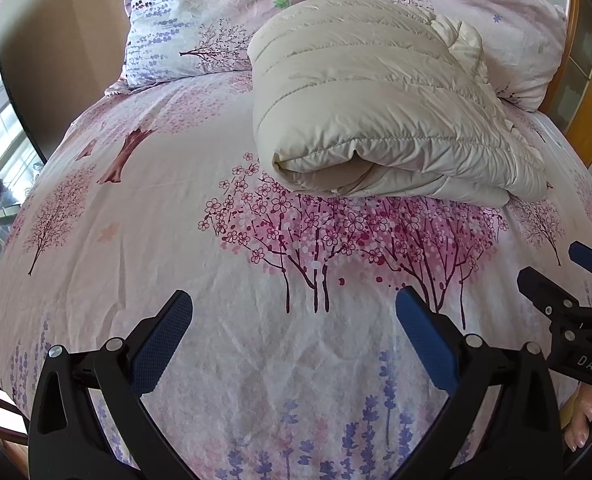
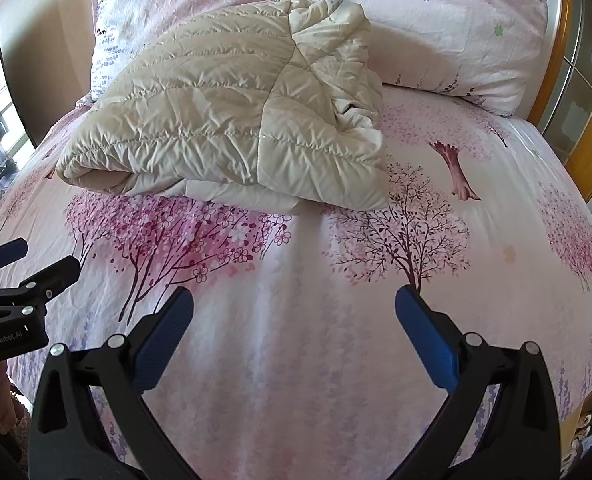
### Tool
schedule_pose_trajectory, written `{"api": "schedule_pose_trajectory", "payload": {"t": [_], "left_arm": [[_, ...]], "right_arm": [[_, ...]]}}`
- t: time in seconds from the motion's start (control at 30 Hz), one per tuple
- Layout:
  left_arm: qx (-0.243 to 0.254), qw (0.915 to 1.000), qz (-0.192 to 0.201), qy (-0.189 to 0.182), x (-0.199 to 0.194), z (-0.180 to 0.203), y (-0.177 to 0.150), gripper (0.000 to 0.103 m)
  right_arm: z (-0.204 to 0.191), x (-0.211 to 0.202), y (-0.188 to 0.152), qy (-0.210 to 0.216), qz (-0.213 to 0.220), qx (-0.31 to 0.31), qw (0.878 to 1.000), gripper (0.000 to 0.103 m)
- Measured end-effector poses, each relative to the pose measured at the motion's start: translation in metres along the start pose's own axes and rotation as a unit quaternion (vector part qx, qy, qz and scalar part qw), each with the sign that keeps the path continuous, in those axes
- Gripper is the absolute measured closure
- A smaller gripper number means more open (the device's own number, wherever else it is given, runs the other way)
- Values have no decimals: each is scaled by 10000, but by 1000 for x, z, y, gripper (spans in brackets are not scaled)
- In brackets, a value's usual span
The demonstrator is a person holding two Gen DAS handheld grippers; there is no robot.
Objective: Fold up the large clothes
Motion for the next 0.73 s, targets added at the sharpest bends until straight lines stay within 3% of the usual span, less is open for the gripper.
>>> {"api": "schedule_pose_trajectory", "payload": {"t": [0.73], "left_arm": [[-19,9999,-97,-12,5,-1,-2,1]], "right_arm": [[-1,1,-1,-5,-14,4,10000,2]]}}
Point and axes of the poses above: each gripper's, at about its wrist camera, not at the fingertips, and x roughly the way its jaws point, z to its right, y to its top, the point moved 5 cm from there along x, roughly the way its jaws point, and after that the axes turned 4 degrees about -y, right-handed, at the moved point
